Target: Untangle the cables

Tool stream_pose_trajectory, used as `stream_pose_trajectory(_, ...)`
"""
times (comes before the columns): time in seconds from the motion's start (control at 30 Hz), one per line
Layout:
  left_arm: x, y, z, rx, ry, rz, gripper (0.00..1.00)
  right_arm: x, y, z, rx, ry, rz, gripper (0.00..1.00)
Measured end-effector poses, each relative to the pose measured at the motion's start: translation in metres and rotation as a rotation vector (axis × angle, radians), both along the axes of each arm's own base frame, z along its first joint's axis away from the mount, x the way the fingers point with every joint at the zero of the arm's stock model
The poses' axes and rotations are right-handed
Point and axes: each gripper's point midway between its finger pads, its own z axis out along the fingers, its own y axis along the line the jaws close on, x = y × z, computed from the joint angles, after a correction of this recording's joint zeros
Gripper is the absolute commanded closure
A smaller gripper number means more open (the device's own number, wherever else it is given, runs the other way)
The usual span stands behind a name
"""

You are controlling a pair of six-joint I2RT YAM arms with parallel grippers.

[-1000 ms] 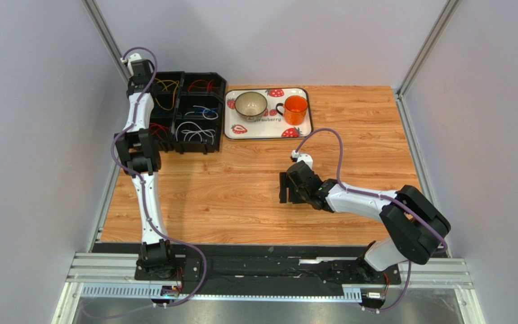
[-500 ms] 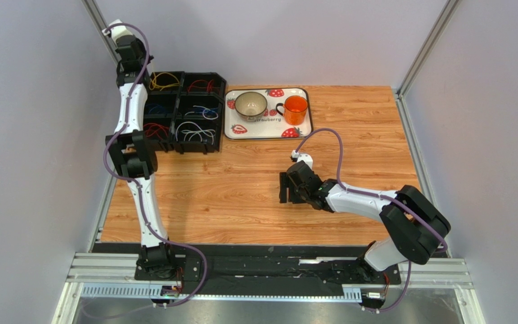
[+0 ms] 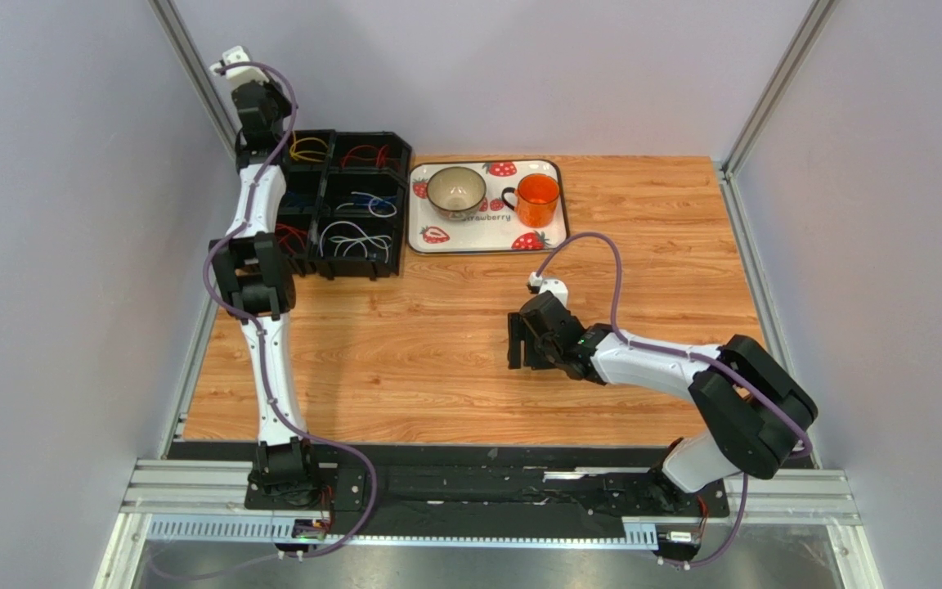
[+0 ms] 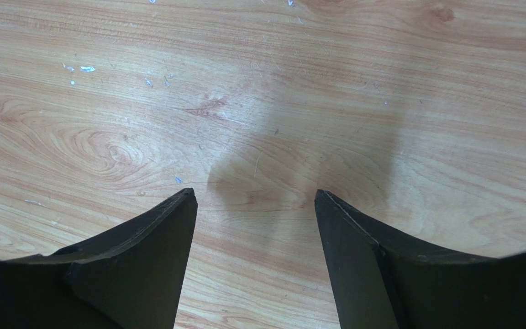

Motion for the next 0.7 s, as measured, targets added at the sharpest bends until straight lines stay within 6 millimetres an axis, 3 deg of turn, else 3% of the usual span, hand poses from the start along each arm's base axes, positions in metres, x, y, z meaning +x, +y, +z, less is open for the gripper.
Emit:
stream_pose_trajectory(0.13, 0.01, 0.002, -0.048, -0.001, 0.061, -0.001, 1.0, 0.001, 0.001, 0.0, -0.004, 0.004, 0.0, 0.29)
stream_pose_trajectory(0.27, 0.014, 0.003, -0.081, 0.008, 0.112, 0.0, 1.0, 0.002, 0.002, 0.0, -0.006, 0.005, 0.0, 0.29)
stream_pose_trajectory(0.37, 0.015, 0.004, -0.094, 0.011, 0.133, 0.0, 1.0, 0.003, 0.002, 0.0, -0.006, 0.005, 0.0, 0.29)
stream_pose_trajectory(0.5, 0.015, 0.004, -0.095, 0.013, 0.135, 0.001, 0.96, 0.003, 0.003, 0.0, -0.007, 0.006, 0.0, 0.29)
stream_pose_trajectory(0.53, 0.015, 0.004, -0.095, 0.014, 0.134, 0.001, 0.92, 0.003, 0.003, 0.0, -0.007, 0.007, 0.0, 0.29)
stream_pose_trajectory(0.63, 0.015, 0.005, -0.096, 0.016, 0.137, 0.004, 0.58, 0.003, 0.003, 0.0, -0.009, 0.009, 0.0, 0.29)
stream_pose_trajectory(0.67, 0.015, 0.005, -0.096, 0.02, 0.139, 0.005, 0.38, 0.003, 0.003, 0.0, -0.009, 0.009, 0.0, 0.28)
stream_pose_trajectory(0.7, 0.015, 0.005, -0.096, 0.018, 0.14, 0.006, 0.33, 0.003, 0.003, 0.0, -0.01, 0.009, 0.0, 0.29)
